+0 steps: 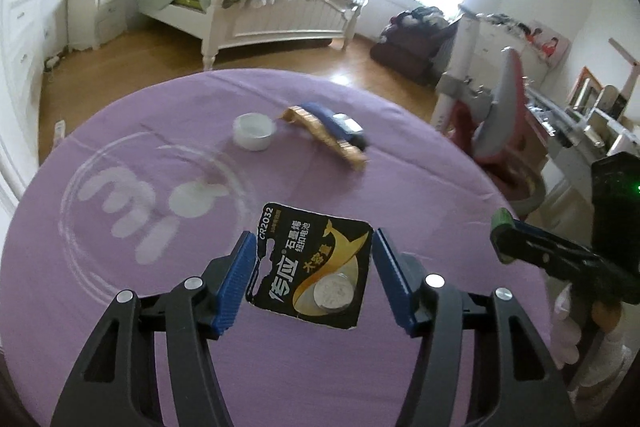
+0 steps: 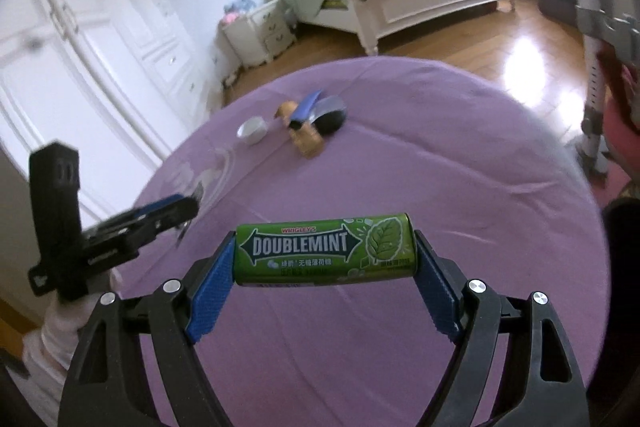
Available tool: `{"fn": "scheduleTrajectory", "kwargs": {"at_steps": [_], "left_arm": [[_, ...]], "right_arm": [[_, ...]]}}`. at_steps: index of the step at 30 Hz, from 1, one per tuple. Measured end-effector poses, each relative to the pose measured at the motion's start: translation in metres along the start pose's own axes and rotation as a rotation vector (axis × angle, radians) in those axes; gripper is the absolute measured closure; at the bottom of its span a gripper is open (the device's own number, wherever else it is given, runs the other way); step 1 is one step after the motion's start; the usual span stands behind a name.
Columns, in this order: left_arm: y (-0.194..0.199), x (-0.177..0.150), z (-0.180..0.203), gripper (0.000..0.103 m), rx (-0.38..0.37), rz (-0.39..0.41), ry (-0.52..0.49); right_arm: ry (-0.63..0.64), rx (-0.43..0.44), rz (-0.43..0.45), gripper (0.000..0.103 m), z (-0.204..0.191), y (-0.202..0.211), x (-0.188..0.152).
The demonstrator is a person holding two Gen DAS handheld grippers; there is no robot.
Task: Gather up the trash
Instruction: 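Carry both items over the black bin and open both tools to drop them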
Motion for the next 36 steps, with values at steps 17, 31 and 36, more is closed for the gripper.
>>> {"fn": "scheduleTrajectory", "kwargs": {"at_steps": [17,31,36], "left_arm": [[-0.047,0.024,0.199,0.044,-0.284,0.011,-0.161],[-0.102,-0.001,0.327,0.044,-0.445,-0.111,-0.279],[-0.115,-0.011,0.345,0.044,-0.453,-0.148,-0.298]], "right_arm": [[-0.285,-0.206,0.250,0.022,0.174,0.146,-0.020],[-0.486,-0.325,0.332,0.022,0.282,0.211,-0.075],[-0.518,-0.323,0.336,0.022,0.298,0.213,-0.086]]}}
Point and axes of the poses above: each gripper's, at about its wrist camera, not at the fingertips, and y roughly against the way its jaws point, z to its right, x to its top, the point moved 3 cm from there along -y, roughly the way its jaws point, and after that the axes turned 2 degrees about x, right-handed, at the moved point
